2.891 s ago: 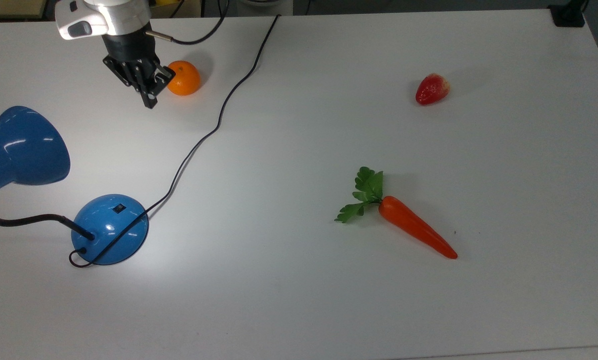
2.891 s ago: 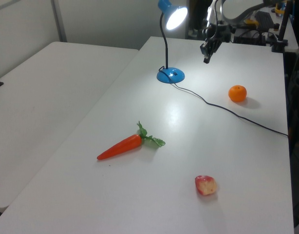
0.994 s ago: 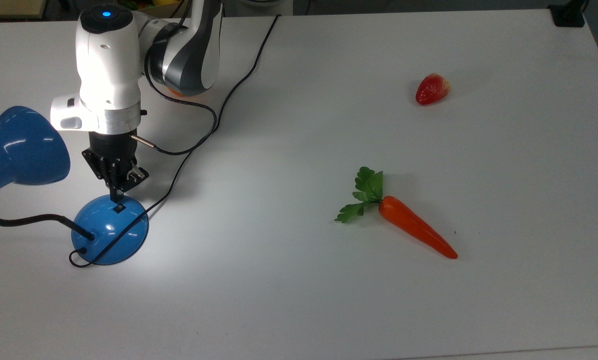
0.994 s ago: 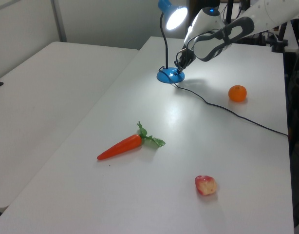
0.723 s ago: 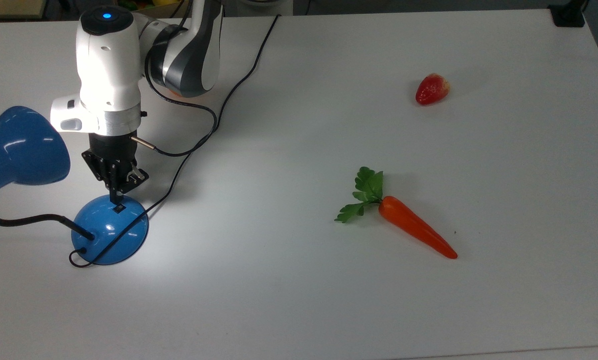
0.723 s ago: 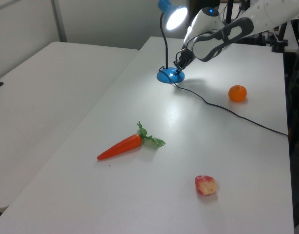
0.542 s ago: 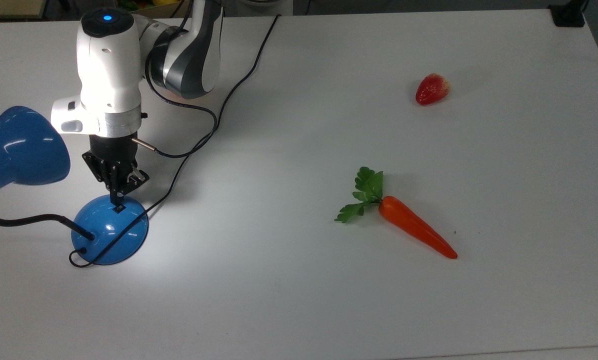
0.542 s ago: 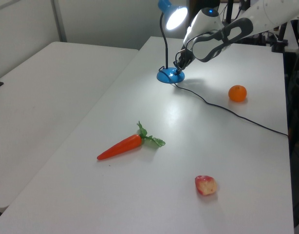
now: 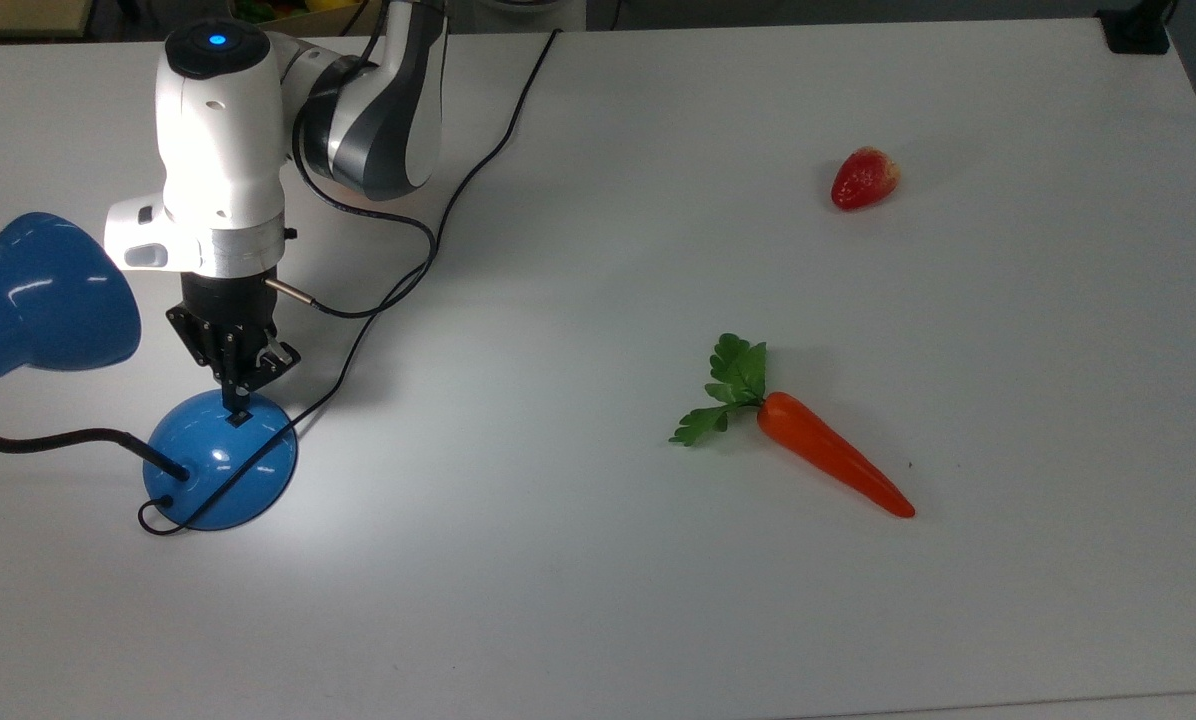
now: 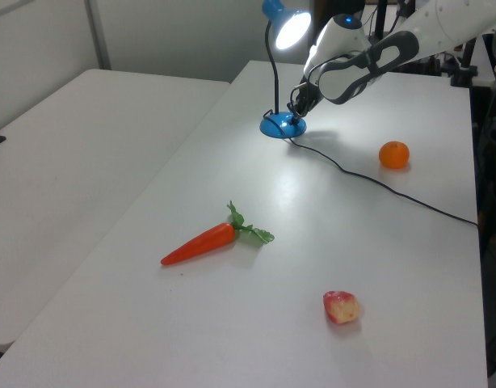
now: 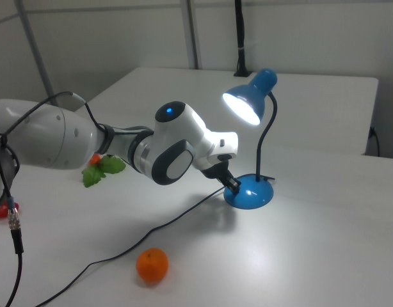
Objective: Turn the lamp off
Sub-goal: 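Press the switch on the lamp base with the gripper fingertips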
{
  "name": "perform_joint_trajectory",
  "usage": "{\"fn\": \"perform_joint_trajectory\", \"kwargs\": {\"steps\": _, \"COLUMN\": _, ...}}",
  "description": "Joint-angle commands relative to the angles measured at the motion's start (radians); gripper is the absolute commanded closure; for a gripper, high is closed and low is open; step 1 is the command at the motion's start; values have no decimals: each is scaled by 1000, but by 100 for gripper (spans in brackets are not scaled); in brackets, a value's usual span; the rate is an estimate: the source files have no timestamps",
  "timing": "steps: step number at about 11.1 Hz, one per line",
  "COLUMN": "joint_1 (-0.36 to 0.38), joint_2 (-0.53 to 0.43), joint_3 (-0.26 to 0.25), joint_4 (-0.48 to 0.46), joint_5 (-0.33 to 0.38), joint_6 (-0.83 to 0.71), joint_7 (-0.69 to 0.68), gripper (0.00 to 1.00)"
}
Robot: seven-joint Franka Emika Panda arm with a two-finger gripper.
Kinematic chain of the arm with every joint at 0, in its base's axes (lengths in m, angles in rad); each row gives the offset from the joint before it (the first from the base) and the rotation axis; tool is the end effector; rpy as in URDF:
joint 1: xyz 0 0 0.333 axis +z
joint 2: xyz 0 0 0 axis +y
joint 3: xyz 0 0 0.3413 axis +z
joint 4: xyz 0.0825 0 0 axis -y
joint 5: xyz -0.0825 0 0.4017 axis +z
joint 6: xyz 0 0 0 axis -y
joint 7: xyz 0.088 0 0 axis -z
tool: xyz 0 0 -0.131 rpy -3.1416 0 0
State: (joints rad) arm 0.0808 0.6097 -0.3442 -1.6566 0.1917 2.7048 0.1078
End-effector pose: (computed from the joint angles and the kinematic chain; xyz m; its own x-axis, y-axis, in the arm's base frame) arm 0.7425 -0.1634 0.3126 0.8080 -0.3633 0.4638 -0.4067 -0.9135 -0.0071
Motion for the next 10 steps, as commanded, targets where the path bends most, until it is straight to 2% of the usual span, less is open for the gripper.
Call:
{"fn": "perform_joint_trajectory", "kwargs": {"steps": 1, "joint_1": 11, "joint_2": 21, "joint_3": -1, "joint_4": 14, "joint_5": 17, "joint_6": 23, "joint_7": 9, "gripper": 100}}
{"fn": "perform_joint_trajectory", "kwargs": {"steps": 10, "joint_1": 13, "joint_2": 21, "joint_3": 16, "joint_4": 4, "joint_5": 8, "joint_6": 20, "joint_7": 4, "gripper": 100}}
